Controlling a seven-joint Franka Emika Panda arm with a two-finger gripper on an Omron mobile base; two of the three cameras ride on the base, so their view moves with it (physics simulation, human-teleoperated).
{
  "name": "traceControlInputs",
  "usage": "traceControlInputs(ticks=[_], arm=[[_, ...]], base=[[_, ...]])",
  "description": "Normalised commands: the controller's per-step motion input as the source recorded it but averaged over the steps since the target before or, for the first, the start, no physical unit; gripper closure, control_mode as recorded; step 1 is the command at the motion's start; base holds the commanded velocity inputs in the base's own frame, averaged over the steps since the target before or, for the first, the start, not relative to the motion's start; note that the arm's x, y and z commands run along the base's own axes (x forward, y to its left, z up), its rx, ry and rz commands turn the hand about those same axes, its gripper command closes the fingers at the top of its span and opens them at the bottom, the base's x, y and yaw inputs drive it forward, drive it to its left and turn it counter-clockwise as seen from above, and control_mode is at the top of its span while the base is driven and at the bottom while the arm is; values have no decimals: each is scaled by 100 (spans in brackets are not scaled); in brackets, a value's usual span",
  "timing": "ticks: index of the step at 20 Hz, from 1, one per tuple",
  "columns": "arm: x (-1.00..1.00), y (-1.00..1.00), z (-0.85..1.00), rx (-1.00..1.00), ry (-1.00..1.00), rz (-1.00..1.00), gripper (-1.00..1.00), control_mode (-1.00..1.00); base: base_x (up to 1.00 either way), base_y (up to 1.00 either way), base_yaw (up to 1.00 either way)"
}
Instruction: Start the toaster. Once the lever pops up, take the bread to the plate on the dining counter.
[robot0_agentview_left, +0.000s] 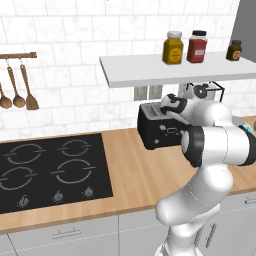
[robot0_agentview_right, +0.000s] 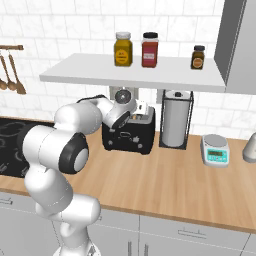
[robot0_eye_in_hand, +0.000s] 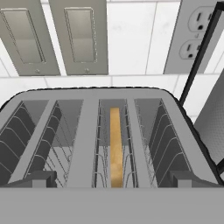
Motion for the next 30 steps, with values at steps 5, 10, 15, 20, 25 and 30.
traceControlInputs(ticks=[5, 10, 15, 20, 25, 30], arm=[[0, 0, 0, 0, 0, 0, -100, -100], [0, 0, 0, 0, 0, 0, -100, -100], [0, 0, 0, 0, 0, 0, -100, -100], [0, 0, 0, 0, 0, 0, -100, -100], [0, 0, 0, 0, 0, 0, -100, -100], [0, 0, 0, 0, 0, 0, -100, -100]], base=[[0, 0, 0], [0, 0, 0], [0, 0, 0], [0, 0, 0], [0, 0, 0], [0, 0, 0]])
